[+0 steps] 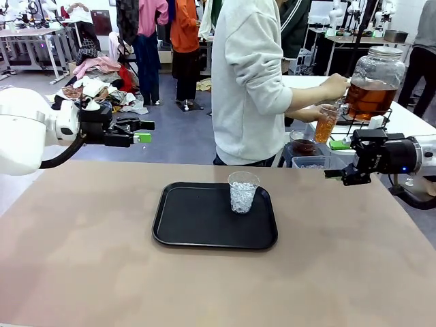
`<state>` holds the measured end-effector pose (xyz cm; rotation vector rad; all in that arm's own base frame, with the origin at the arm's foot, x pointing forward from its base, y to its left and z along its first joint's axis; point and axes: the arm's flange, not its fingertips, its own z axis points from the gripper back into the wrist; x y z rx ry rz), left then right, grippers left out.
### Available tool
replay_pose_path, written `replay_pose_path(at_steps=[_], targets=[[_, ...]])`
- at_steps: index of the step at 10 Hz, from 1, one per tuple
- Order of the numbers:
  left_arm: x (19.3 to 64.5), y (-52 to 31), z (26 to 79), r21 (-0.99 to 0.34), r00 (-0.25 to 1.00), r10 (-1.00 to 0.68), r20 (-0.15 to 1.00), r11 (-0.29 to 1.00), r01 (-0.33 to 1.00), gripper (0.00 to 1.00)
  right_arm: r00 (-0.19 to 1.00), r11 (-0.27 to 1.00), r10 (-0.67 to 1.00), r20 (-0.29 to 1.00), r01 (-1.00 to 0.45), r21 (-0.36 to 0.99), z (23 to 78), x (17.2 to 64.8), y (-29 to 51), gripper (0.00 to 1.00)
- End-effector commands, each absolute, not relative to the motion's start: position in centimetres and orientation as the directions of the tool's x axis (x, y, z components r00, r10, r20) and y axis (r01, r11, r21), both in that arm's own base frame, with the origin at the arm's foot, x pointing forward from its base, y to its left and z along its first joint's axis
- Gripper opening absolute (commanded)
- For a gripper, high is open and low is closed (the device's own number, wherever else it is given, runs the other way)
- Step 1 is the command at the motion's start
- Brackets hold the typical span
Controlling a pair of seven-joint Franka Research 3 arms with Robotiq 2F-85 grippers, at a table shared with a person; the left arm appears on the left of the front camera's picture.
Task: Pour the drink into the iced cup.
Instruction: Pick up the iced cup indicated by the human and present it to them.
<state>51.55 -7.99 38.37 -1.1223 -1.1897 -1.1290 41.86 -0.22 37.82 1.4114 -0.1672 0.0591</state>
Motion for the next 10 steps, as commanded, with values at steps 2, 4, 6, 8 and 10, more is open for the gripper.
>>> replay_pose_path(at_steps=[2,4,6,8,10], targets=[[51.72,-8.09,38.55,-0.037,0.041,-0.037,0.998,0.109,0.993,1.0,0.986,0.16,-0.063,0.154,-0.143,0.977,37.92,41.81,-0.25,1.0],[51.72,-8.09,38.55,-0.037,0.041,-0.037,0.998,0.109,0.993,1.0,0.986,0.16,-0.063,0.154,-0.143,0.977,37.92,41.81,-0.25,1.0],[51.72,-8.09,38.55,-0.037,0.041,-0.037,0.998,0.109,0.993,1.0,0.986,0.16,-0.063,0.154,-0.143,0.977,37.92,41.81,-0.25,1.0],[51.72,-8.09,38.55,-0.037,0.041,-0.037,0.998,0.109,0.993,1.0,0.986,0.16,-0.063,0.154,-0.143,0.977,37.92,41.81,-0.25,1.0],[51.72,-8.09,38.55,-0.037,0.041,-0.037,0.998,0.109,0.993,1.0,0.986,0.16,-0.063,0.154,-0.143,0.977,37.92,41.81,-0.25,1.0]])
